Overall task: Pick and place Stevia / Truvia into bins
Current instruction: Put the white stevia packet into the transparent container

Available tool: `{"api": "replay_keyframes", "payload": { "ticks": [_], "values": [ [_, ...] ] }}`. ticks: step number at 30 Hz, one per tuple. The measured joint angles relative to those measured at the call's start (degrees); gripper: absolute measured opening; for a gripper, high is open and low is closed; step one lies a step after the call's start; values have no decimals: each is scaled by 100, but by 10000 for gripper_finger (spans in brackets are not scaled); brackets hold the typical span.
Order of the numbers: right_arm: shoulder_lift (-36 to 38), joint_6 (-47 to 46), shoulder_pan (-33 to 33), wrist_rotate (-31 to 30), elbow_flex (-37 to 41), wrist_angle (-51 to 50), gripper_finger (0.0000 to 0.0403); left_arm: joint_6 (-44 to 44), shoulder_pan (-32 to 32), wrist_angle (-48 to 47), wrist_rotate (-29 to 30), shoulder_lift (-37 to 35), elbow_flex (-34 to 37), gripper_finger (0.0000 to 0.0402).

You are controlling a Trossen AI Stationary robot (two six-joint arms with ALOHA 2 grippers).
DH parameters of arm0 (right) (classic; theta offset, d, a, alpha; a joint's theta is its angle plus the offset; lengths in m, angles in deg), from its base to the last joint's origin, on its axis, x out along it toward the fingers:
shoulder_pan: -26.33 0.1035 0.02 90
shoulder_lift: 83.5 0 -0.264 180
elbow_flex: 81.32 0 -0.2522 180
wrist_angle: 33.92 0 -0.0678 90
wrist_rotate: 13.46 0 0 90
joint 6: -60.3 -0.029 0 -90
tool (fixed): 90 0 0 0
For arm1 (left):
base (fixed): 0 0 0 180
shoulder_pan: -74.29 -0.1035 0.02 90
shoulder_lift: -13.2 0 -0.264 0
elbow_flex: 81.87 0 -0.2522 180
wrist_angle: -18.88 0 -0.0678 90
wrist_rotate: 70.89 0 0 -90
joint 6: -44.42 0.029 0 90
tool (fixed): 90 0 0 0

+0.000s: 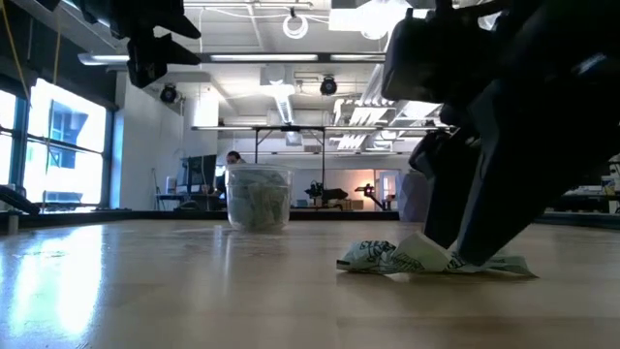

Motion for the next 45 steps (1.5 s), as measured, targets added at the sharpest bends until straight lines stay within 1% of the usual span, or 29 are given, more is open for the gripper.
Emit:
{"api": "replay_keyframes", "payload": {
  "ticks": [3,6,14,18,20,22,25,27,29,31,35,37,39,42,45],
  "values": [
    [-83,-282,8,-106,-18,-98,267,13,-1,-8,0,0,0,193],
    [-107,-382,5,-293,-31,-433,230,16,-1,-70,-1,0,0,183],
    [-112,372,-16,-579,-14,-989,78,174,-1,-399,-219,-2,2,152],
    [-107,343,-301,-335,-7,-1136,16,173,-1,-547,-252,-2,2,140],
    [-78,196,-523,-295,0,-1123,9,169,-1,-564,-255,-42,4,135],
    [20,-1,-782,-329,10,-1053,15,169,-1,-564,-255,-124,4,129],
    [248,-42,-1254,-579,-53,-1122,11,168,-1,-656,-257,-311,4,122],
    [416,279,-1590,-812,-290,-1101,5,168,-1,-761,-197,-486,4,117],
    [531,815,-1881,-1058,-731,-899,6,166,-1,-908,-64,-668,4,113],
    [520,1374,-2154,-1113,-1213,-878,8,166,-1,-1041,127,-818,4,109],
    [142,2193,-2660,-1077,-2235,-611,4,165,-3,-1311,437,-1077,4,106],
    [-150,2352,-2909,-857,-2725,-606,6,156,-3,-1441,469,-1160,4,106],
    [-507,2481,-3136,-635,-3085,-896,7,126,-3,-1469,475,-1195,4,106],
    [-1073,2557,-3367,-454,-3551,-1523,6,1,-2,-1488,475,-1234,4,106],
    [-1335,2772,-3426,-297,-3977,-1913,5,-32,-1,-1488,473,-1235,4,106]
  ]
}}
